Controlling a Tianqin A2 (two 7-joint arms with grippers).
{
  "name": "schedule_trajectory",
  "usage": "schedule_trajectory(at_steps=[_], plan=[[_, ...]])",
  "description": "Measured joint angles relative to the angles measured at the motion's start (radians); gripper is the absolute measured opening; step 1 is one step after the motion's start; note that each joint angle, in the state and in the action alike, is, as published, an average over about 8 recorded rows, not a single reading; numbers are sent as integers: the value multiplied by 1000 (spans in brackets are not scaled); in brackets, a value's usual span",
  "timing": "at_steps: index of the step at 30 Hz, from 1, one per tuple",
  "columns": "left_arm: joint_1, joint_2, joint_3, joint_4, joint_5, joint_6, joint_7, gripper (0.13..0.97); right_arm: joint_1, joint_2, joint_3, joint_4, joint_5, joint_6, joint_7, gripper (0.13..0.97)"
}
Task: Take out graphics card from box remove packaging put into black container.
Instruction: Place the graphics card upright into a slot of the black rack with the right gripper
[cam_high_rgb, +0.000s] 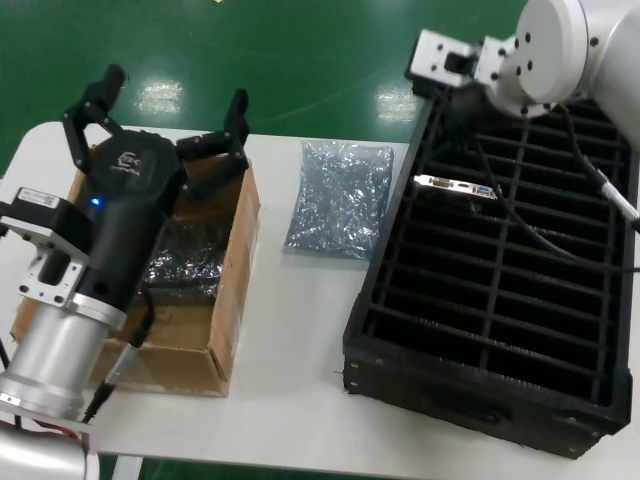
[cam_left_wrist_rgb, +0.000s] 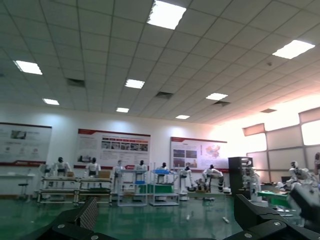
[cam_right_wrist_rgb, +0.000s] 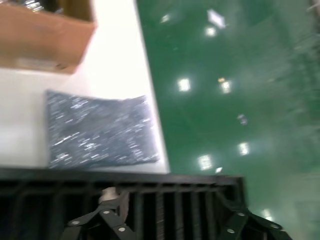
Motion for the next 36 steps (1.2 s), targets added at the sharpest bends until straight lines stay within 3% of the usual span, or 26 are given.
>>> schedule_trajectory(at_steps=[7,12,16,27,36], plan=[[-22,-14,-42,-5,0,-26,11,966,3,3,5,62,-120,99,162,628],[-32,-24,-78,-23,-1,-50,16,966,-28,33,35,189,-295,138,350,721],[-31,-28,-84,-32,5,-67,11,966,-67,56,67,270,-354,152,411,801],[16,-51,-42,-46,50,-136,-48,966,-245,81,191,386,-229,211,305,937],[65,-75,2,-60,97,-207,-108,966,-433,111,323,518,-112,272,206,966]])
